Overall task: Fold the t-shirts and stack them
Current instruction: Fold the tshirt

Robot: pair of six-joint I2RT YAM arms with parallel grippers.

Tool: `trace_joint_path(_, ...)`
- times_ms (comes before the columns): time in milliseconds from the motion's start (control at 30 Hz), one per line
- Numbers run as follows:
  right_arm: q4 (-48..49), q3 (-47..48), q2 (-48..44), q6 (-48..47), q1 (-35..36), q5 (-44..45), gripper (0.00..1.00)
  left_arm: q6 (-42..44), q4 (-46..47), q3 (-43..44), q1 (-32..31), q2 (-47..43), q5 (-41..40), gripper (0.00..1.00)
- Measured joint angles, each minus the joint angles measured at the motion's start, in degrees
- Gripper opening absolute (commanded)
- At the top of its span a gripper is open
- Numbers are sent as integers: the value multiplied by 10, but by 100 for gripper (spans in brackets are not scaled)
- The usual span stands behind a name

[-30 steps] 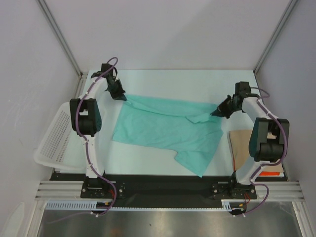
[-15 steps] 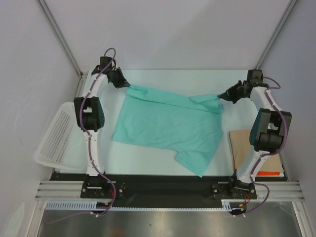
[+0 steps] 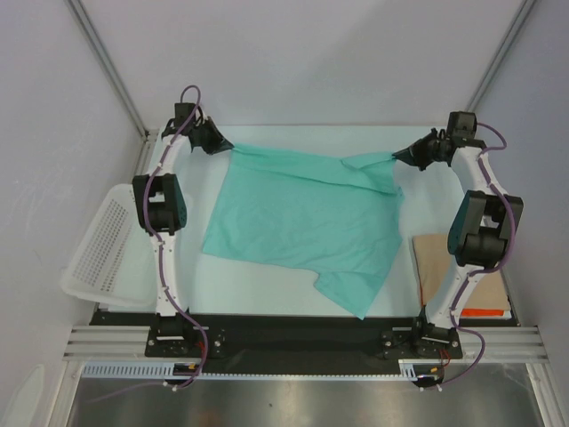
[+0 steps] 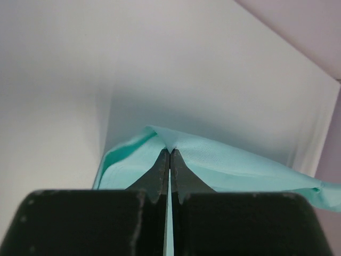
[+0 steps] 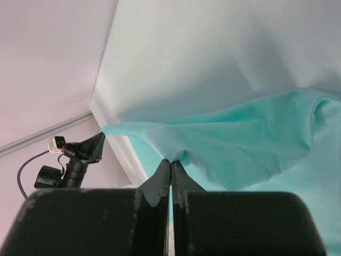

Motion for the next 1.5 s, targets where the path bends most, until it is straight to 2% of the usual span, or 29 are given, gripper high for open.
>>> trace_joint_path(267,14,90,56,-13,0,-4,0,-35,49,0,3,2,34,0)
trace_joint_path(567,-8,108,69,-31,10,-10,0,-24,26,0,4,3,31,0)
trace_joint_path(867,-36,-72,-42,-39,43,9,0,40,-54,-33,6,-8,-5,0)
trace_joint_path(1233,-62,-131,-90,-54,33,35,0,76,-102,-181,7,-96,-41,1)
trace_joint_path(1500,-57,-175,-90,-58,38,43,0,77,-108,-226,7,-125,-47,0)
